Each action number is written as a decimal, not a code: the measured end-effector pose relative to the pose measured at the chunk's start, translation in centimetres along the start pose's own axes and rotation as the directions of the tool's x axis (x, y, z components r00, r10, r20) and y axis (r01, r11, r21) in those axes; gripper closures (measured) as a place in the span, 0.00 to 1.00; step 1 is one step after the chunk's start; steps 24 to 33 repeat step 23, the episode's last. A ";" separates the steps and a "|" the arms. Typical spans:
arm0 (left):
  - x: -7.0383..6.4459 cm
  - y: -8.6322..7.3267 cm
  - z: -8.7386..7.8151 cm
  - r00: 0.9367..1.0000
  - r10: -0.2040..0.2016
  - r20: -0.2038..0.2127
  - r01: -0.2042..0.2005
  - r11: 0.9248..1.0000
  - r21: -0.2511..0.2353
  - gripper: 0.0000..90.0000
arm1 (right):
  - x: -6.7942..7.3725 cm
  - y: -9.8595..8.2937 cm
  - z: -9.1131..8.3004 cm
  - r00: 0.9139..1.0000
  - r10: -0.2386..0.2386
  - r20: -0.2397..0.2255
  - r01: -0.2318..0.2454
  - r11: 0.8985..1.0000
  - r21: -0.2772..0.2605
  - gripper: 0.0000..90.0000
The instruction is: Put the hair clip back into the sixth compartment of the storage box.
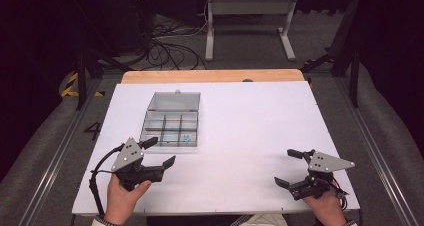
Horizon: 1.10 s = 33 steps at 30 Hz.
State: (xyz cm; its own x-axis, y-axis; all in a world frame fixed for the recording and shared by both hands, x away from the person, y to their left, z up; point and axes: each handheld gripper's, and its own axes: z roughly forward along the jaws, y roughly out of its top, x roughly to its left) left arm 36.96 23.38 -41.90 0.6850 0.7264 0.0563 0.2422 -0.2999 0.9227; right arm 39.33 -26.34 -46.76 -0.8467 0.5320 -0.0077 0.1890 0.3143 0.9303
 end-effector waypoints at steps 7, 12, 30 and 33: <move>0.2 -1.8 -1.3 1.000 -0.001 -0.020 0.001 1.000 -0.014 0.18 | 0.0 0.0 0.0 1.000 -0.001 0.000 0.001 1.000 -0.001 0.01; 0.3 -3.2 -2.1 1.000 -0.024 -0.010 0.024 1.000 -0.016 0.14 | 0.0 0.0 0.0 1.000 -0.005 -0.001 0.005 1.000 -0.003 0.01; 1.2 -5.6 -2.9 0.994 -0.103 0.024 0.103 0.994 -0.033 0.11 | 0.1 0.0 -0.1 1.000 -0.003 -0.002 0.003 1.000 -0.007 0.01; 1.2 -5.6 -2.9 0.994 -0.103 0.024 0.103 0.994 -0.033 0.11 | 0.1 0.0 -0.1 1.000 -0.003 -0.002 0.003 1.000 -0.007 0.01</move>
